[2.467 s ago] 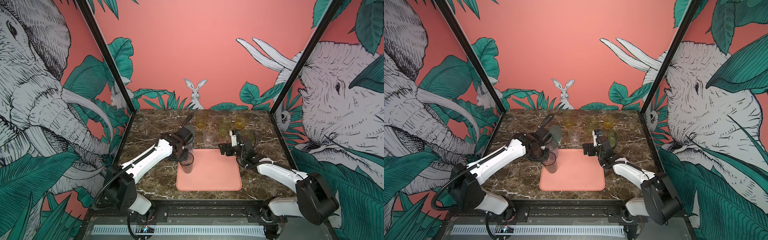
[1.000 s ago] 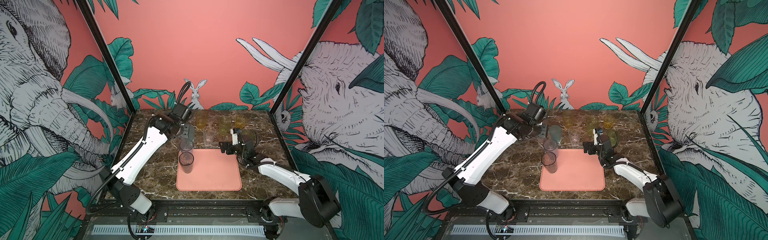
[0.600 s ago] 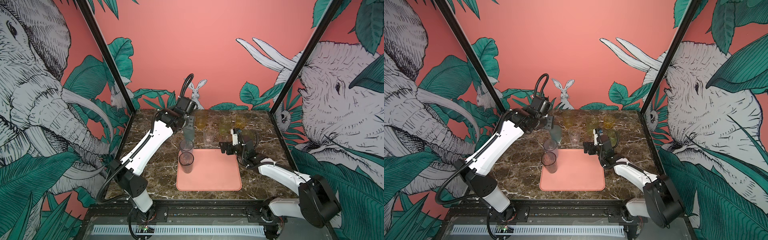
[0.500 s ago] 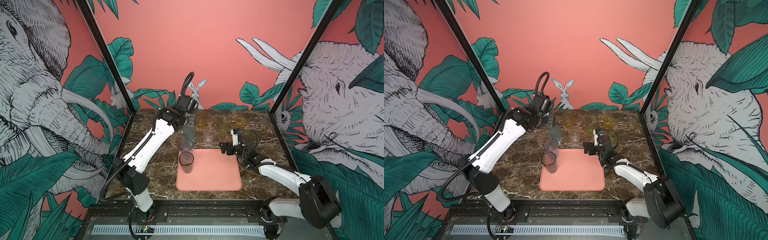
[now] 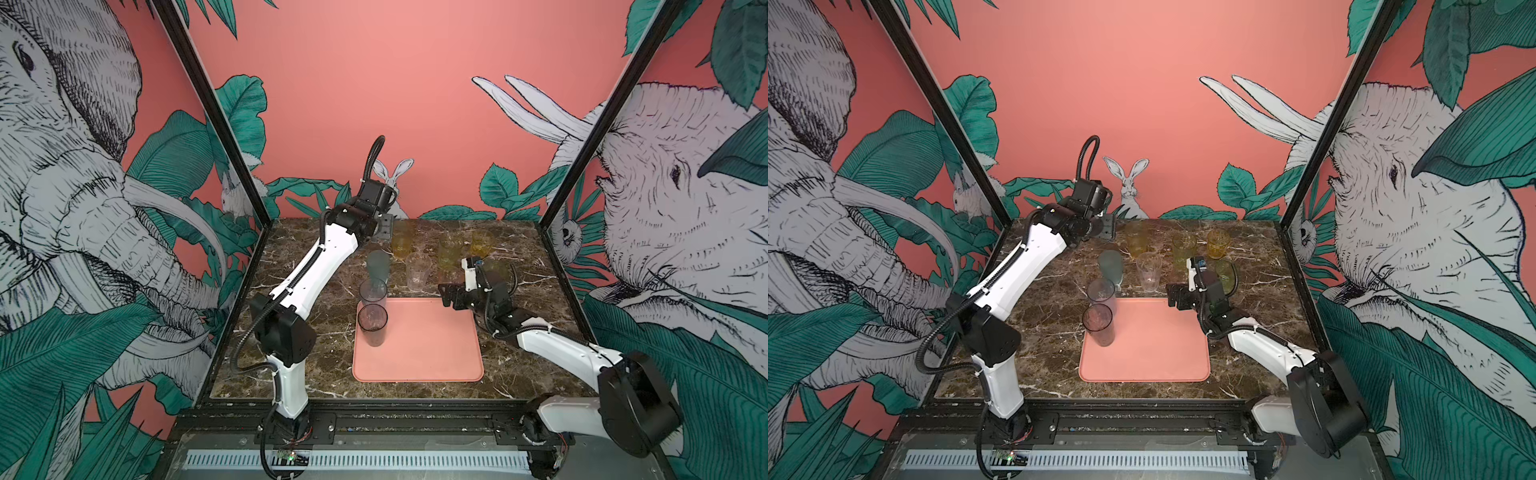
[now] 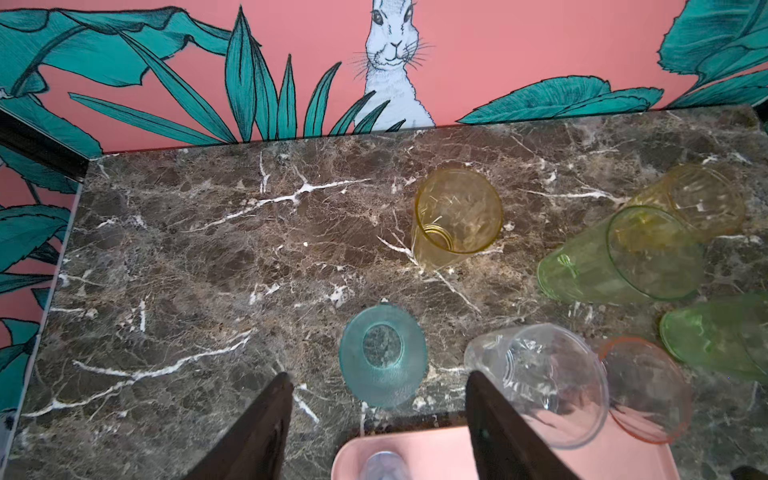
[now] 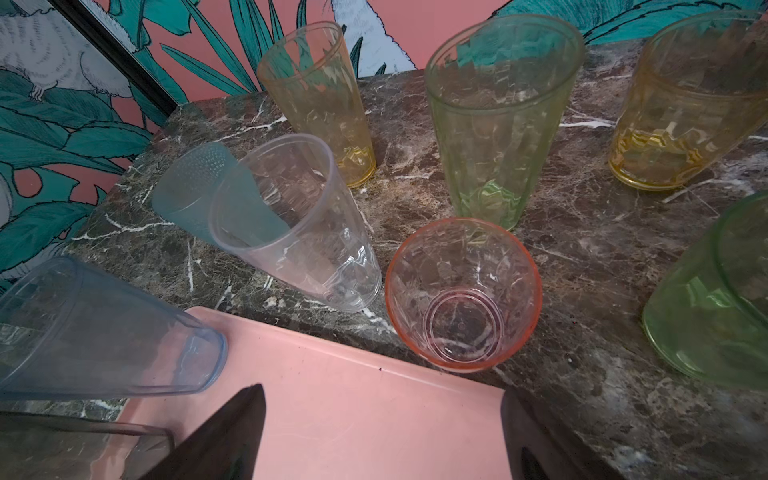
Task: Place the glasses into the tray
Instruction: 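Raise the left gripper and move it to the yellow cup farther away, then lower the left gripper and close it on the yellow cup's rim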
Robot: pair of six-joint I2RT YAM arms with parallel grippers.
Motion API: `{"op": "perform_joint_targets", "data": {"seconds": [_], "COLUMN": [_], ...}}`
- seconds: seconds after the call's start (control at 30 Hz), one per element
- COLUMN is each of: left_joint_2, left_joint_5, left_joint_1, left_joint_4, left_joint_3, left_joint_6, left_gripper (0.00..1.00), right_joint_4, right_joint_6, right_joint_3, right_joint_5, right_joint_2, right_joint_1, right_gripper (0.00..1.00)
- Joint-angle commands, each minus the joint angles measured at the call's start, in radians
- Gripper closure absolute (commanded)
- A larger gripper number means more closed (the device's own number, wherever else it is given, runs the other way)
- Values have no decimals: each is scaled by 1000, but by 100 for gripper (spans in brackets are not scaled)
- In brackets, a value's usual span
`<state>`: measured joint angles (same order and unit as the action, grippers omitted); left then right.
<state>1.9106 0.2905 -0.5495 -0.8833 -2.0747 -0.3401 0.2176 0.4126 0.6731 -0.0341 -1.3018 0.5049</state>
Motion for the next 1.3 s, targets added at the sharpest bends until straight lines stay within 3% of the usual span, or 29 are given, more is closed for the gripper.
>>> {"op": "perform_joint_targets", "data": {"seconds": [0.0, 0.73, 1.27], "left_joint_2": [44, 369, 505], "left_joint_5": [-31, -155, -144], "left_joint_1": [15, 45, 57], "left_joint_4": [38, 130, 145], "left_joint_3": [-57, -295, -386], "left_joint_6": [-20, -77, -108], "left_gripper": [32, 32, 34], "right_joint_4": [33, 35, 30], "right_joint_6": [0, -13, -9], "right_joint_3": [-6, -18, -15], "right_joint_5": [0, 31, 25], "right_joint_2": [24, 43, 44], "right_joint_1": [-2, -1, -1], "right_gripper": [9, 9, 9]}}
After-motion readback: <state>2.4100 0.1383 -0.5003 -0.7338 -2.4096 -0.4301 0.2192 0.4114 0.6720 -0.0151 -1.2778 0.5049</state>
